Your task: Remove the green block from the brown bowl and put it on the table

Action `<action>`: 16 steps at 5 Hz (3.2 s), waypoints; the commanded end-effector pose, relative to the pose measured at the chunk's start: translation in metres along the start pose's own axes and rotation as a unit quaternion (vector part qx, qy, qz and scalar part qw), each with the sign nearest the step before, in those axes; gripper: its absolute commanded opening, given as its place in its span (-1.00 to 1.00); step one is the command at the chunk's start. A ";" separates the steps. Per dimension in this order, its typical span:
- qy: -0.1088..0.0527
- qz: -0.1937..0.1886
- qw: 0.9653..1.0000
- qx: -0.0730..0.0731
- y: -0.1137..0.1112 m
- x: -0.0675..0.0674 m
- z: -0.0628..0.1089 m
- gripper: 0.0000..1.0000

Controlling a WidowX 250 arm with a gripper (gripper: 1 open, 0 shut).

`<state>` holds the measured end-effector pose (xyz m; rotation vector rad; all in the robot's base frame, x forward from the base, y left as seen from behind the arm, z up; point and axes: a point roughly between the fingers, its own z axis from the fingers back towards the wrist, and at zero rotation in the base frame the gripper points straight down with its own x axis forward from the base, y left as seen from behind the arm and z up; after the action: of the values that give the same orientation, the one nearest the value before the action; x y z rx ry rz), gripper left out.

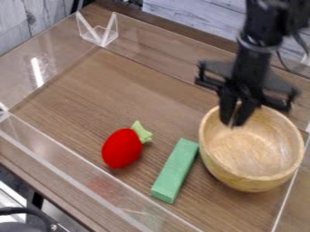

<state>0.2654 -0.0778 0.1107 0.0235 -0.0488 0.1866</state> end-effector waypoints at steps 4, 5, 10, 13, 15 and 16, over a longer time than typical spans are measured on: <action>-0.064 0.109 0.992 -0.026 0.059 0.036 0.029 -1.00; -0.068 0.072 0.994 -0.036 0.047 0.036 0.024 -1.00; -0.099 0.083 0.990 -0.053 0.007 0.056 0.003 -1.00; -0.113 0.120 0.983 -0.080 -0.033 0.076 -0.007 -1.00; -0.115 0.119 0.981 -0.104 -0.033 0.081 0.020 -1.00; -0.119 0.151 0.975 -0.108 -0.040 0.084 0.012 -1.00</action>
<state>0.3476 -0.0977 0.1060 -0.1484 -0.2543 0.4904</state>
